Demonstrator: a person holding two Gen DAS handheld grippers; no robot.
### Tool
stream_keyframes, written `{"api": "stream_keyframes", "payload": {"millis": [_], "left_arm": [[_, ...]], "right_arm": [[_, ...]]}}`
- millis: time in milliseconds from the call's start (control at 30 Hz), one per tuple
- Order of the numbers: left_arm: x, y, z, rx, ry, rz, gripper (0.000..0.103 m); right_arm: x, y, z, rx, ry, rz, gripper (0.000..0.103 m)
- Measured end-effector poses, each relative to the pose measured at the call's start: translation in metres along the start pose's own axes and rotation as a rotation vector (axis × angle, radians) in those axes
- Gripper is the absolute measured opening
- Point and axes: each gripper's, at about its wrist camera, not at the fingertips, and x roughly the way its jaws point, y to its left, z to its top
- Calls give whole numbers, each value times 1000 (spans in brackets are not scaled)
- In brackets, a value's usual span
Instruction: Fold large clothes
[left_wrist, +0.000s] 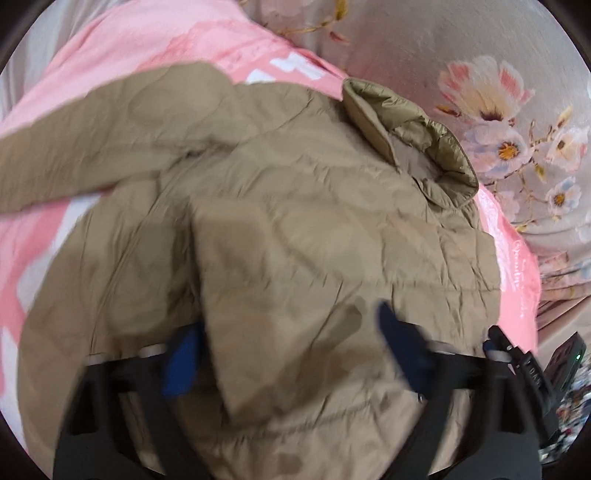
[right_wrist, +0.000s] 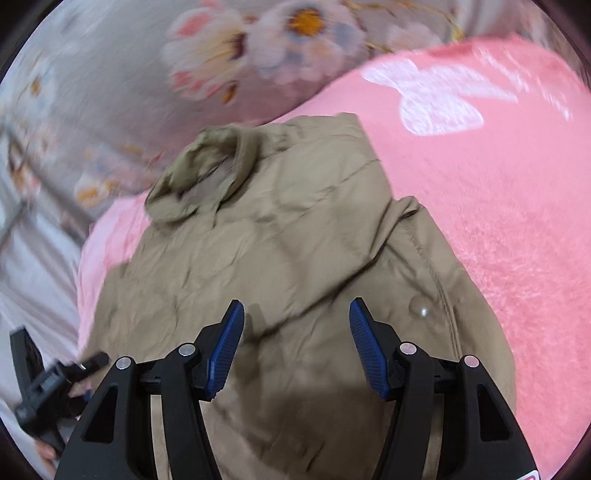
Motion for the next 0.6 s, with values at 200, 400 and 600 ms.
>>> {"api": "stream_keyframes", "payload": {"millis": [200, 400, 600], "left_arm": [[-4, -26, 37, 137, -120, 74, 7], [-19, -52, 47, 294, -310, 213, 7], [34, -46, 40, 338, -237, 311, 7]], "right_arm": [[-6, 15, 27, -24, -112, 31, 5], [-6, 48, 21, -202, -191, -70, 4], [36, 20, 16, -106, -40, -95, 4]]}}
